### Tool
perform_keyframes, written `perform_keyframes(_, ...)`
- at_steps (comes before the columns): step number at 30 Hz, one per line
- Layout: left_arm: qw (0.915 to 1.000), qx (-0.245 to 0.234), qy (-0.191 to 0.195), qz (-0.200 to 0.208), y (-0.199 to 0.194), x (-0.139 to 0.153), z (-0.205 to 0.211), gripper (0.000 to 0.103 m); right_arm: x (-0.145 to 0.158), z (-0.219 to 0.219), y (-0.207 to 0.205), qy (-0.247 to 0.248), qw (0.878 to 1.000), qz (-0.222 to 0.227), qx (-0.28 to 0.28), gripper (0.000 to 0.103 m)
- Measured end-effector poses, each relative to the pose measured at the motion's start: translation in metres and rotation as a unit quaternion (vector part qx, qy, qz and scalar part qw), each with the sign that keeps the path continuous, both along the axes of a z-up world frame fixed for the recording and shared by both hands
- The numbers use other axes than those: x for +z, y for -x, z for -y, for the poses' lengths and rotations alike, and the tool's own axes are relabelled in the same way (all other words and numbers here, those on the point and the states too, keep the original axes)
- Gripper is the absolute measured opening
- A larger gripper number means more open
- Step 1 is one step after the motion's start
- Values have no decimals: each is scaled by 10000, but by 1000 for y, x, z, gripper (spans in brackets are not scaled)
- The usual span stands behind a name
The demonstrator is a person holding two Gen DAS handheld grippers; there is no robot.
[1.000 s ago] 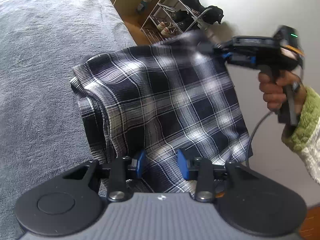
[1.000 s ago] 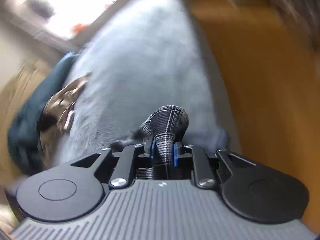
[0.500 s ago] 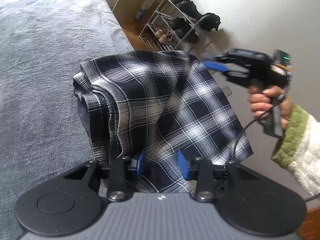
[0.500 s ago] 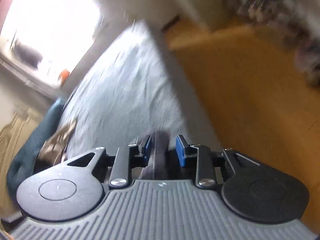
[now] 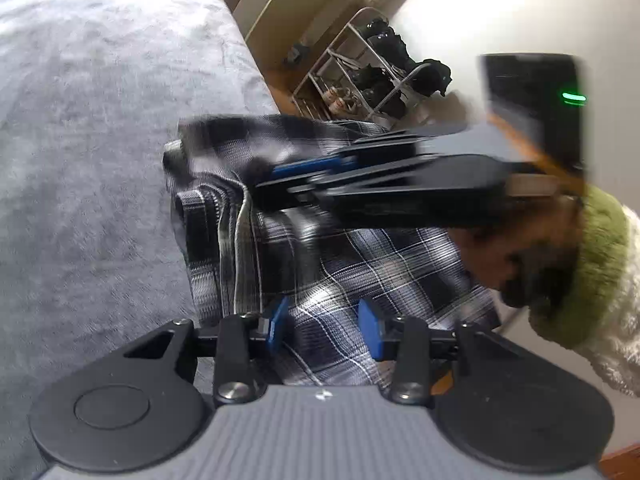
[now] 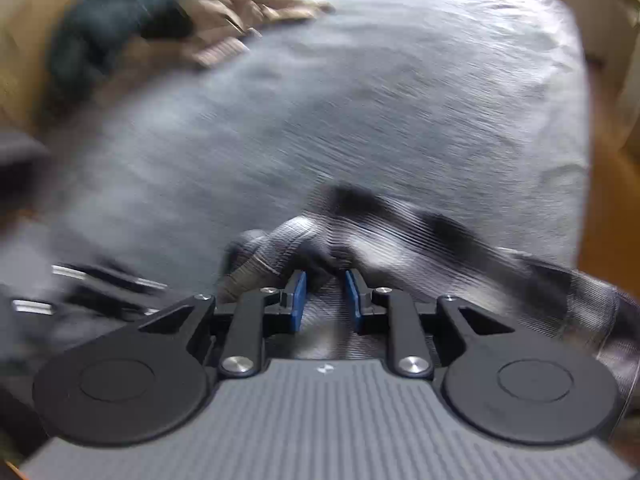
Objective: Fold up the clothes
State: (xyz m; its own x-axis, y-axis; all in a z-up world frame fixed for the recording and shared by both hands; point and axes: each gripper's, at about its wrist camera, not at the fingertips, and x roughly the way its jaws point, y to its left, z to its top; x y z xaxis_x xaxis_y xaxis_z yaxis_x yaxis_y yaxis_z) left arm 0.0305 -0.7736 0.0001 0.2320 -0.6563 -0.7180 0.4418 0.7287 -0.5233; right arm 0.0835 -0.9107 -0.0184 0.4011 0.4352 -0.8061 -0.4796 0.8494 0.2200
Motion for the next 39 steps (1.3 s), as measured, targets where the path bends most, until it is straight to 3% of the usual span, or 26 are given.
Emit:
perform_keyframes(3, 9992, 101, 279, -265, -8, -4, -6, 41, 9, 6, -5, -332, 9987, -155, -344, 21)
perform_keyframes(8, 9989, 78, 395, -226, -5, -10, -9, 42, 26, 0, -5, -836, 9959, -305, 159, 21)
perform_keyframes(10, 9992, 26, 382, -132, 0, -12, -9, 42, 9, -6, -15, -802, 9957, -425, 166, 21)
perform_keyframes(13, 9995, -78, 301, 39, 4, -11, -6, 43, -15, 1, -30, -1109, 9908, -641, -428, 19)
perform_keyframes(17, 9995, -128, 290, 44, 2, -9, -5, 43, -18, 34, -39, -1654, 9701, -578, -1681, 17)
perform_keyframes(23, 9994, -17, 355, -12, -8, 9, -17, 43, 41, 90, 3, -1407, 9591, 153, -2452, 20)
perform_keyframes(26, 9985, -22, 523, 166, -15, 29, -30, 43, 65, 113, 34, -812, 9604, 392, -2636, 21)
perform_keyframes(29, 9975, -31, 631, 324, -31, 38, -28, 44, 61, 118, 55, -312, 9689, 448, -2415, 22)
perform_keyframes(32, 9985, 68, 183, 508, -47, 21, -15, 44, 36, 118, 60, 34, 9713, 371, -2349, 20)
perform_keyframes(34, 9990, 178, -26, 403, -57, 3, -9, 37, 13, 121, 63, 361, 9700, 260, -2392, 15)
perform_keyframes(36, 9993, 183, -9, 328, -62, 0, -8, 37, -1, 134, 71, 209, 9665, 161, -2555, 13)
perform_keyframes(39, 9992, 130, -79, 358, -57, 4, -6, 42, 12, 133, 72, 327, 9677, 313, -2479, 13)
